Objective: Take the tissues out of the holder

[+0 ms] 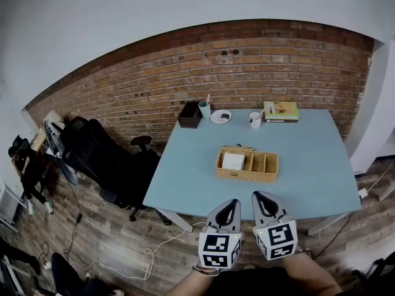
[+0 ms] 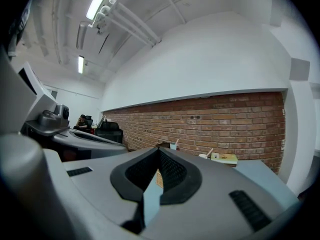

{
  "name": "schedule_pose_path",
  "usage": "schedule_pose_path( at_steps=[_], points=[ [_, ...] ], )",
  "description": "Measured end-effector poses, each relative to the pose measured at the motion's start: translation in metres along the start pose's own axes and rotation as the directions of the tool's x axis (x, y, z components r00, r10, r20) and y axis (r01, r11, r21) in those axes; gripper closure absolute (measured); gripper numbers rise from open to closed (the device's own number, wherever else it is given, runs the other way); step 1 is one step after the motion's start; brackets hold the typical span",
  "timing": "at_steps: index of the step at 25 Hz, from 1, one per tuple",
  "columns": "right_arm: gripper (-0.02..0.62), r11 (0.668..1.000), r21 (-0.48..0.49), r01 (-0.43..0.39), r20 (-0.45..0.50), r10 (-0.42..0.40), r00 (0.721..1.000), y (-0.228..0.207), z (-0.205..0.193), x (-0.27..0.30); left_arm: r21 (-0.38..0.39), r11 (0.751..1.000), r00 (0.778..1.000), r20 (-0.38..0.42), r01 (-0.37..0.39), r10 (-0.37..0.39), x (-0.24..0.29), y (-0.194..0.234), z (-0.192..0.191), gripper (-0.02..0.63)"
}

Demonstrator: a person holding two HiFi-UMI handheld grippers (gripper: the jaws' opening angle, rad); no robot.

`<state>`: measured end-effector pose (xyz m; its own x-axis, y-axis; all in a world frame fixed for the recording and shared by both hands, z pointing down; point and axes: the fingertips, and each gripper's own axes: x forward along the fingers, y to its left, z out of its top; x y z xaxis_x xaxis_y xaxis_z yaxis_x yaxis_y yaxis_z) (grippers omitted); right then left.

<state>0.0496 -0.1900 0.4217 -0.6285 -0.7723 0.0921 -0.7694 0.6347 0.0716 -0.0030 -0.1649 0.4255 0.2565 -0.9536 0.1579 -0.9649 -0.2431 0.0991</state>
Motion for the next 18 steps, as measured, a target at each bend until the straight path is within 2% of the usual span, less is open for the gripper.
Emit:
schedule_pose_path(
  at_steps=[10, 18],
  points=[
    [0.592, 0.996, 0.013, -0.092, 0.025, 0.091, 0.995, -0.018, 0.005, 0.031, 0.004, 0.999, 0.999, 0.001, -0.044, 0.044, 0.037, 0.004, 0.009, 0.604],
    [0.594, 0.992, 0.022, -0.121, -0.012, 0.121, 0.993, -0.022, -0.011, 0.052, -0.011, 0.999, 0.999, -0.012, -0.048, 0.048, 0.058, 0.017, 0.004, 0.604]
  ],
)
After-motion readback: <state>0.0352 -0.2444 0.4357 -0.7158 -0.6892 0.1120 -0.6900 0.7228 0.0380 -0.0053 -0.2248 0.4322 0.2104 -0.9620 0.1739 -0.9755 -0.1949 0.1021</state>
